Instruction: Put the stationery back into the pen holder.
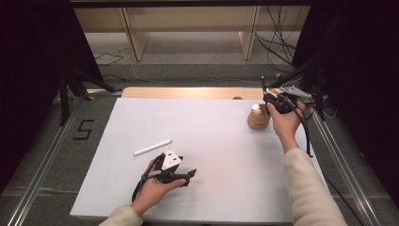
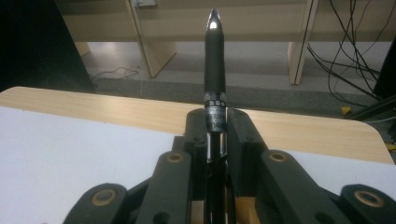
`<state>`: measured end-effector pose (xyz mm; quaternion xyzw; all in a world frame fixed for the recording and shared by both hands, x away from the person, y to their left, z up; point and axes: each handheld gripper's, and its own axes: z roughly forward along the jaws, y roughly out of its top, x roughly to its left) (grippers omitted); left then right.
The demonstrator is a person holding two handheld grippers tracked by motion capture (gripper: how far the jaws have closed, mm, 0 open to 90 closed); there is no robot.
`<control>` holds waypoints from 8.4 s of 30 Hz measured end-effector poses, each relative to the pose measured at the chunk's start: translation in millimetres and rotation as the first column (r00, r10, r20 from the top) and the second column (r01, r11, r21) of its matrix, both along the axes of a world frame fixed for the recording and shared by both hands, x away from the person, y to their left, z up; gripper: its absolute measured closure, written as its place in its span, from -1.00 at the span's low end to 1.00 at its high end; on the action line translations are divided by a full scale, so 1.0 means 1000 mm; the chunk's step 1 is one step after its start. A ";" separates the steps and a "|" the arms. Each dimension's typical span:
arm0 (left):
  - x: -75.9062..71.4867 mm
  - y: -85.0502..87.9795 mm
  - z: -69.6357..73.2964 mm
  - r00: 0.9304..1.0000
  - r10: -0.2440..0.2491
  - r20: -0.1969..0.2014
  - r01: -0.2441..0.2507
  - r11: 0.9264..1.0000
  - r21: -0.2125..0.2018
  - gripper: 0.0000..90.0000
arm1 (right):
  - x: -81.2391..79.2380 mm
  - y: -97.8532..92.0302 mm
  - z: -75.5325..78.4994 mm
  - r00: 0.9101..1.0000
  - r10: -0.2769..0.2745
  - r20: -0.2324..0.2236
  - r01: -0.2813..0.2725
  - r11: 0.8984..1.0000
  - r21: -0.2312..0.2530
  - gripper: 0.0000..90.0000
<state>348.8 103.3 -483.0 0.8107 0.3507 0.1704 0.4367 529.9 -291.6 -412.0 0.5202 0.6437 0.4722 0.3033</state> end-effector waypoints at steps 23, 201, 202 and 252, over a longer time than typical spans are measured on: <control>0.000 -0.001 0.000 1.000 -0.003 0.001 0.003 1.000 -0.001 -0.31 | 0.009 0.004 -0.003 1.000 -0.007 0.008 0.007 1.000 -0.013 0.77; 0.065 0.087 0.010 0.987 0.158 0.011 -0.158 0.968 0.194 0.12 | -0.158 0.028 -0.060 0.943 0.269 -0.194 -0.279 0.960 -0.029 -0.07; 0.066 0.089 0.009 0.988 0.157 0.004 -0.154 0.968 0.196 0.12 | -0.158 0.029 -0.060 0.943 0.268 -0.195 -0.278 0.960 -0.028 -0.07; 0.106 0.109 0.000 0.981 0.049 -0.188 -0.002 0.970 0.242 0.44 | -0.156 0.028 -0.061 0.943 0.270 -0.197 -0.278 0.961 -0.013 -0.06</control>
